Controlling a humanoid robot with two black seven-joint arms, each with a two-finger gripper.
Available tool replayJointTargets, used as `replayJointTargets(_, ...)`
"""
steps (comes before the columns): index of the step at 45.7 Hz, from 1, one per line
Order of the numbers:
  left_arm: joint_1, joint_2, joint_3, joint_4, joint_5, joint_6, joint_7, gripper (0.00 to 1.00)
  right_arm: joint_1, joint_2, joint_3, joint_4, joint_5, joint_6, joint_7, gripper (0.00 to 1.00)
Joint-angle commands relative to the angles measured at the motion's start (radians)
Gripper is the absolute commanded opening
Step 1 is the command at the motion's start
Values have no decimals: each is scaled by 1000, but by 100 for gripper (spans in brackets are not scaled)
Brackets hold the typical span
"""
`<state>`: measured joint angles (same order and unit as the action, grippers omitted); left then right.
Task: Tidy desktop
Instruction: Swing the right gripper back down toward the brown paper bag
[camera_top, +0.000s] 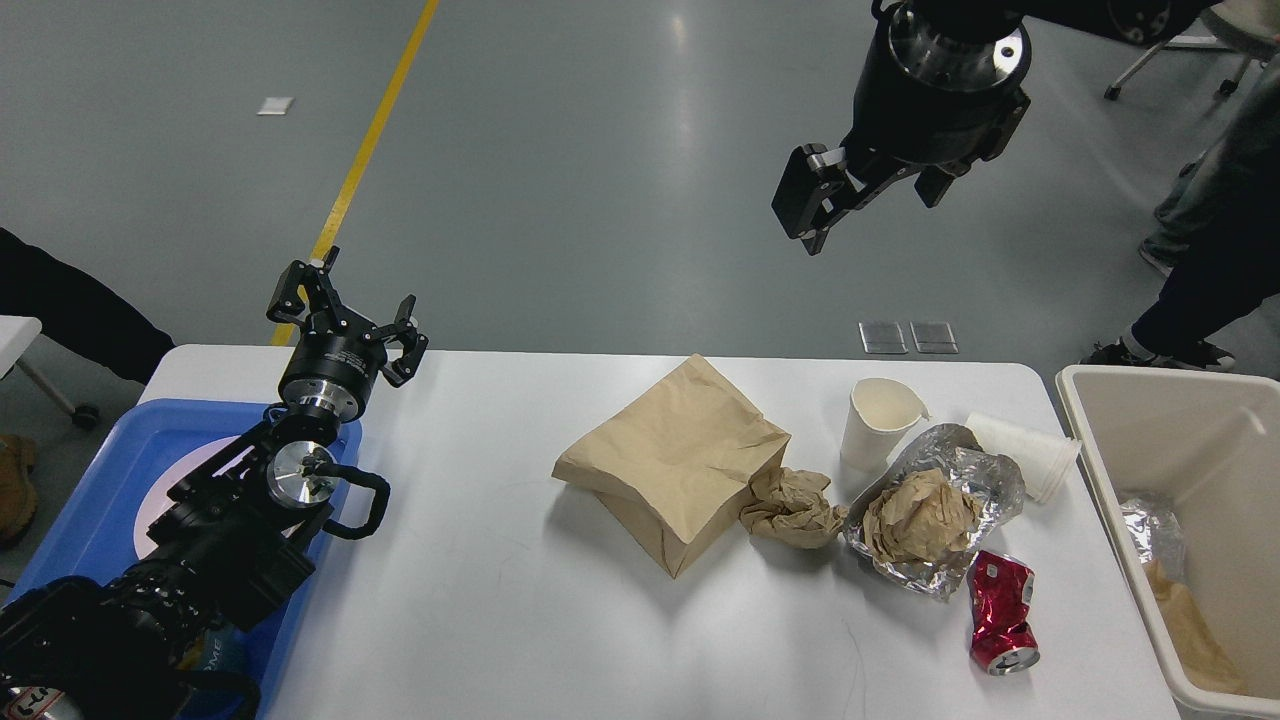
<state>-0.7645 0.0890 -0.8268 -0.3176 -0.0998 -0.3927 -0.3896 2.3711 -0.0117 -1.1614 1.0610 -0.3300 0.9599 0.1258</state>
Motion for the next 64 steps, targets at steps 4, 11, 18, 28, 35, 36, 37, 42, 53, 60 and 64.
replayJointTargets(4,-1,0,0,0,0,0,0,96,-15,-7,8,19,2,0,0,100)
replayJointTargets(11,-1,0,0,0,0,0,0,96,-15,-19,2,60,14,0,0,100)
replayJointTargets(18,1,0,0,0,0,0,0,96,-13,-27,-7,117,11,0,-2,100)
replayJointTargets(28,-1,0,0,0,0,0,0,96,-12,-27,-20,181,11,0,-2,100)
replayJointTargets(35,-1,0,0,0,0,0,0,96,-13,-43,-50,209,12,0,-2,100)
replayJointTargets(36,1,0,0,0,0,0,0,96,-13,-48,-49,214,14,0,-2,100)
replayJointTargets(37,-1,0,0,0,0,0,0,96,-15,-54,-49,214,12,0,-2,100)
replayJointTargets(42,1,0,0,0,0,0,0,96,-23,-68,-49,223,9,0,-2,100)
replayJointTargets(53,1,0,0,0,0,0,0,96,-43,-100,-60,197,66,0,-3,100)
replayJointTargets(60,-1,0,0,0,0,0,0,96,-66,-120,-176,177,192,0,-3,100)
replayJointTargets(64,-1,0,0,0,0,0,0,96,-73,-134,-263,172,285,0,-3,100)
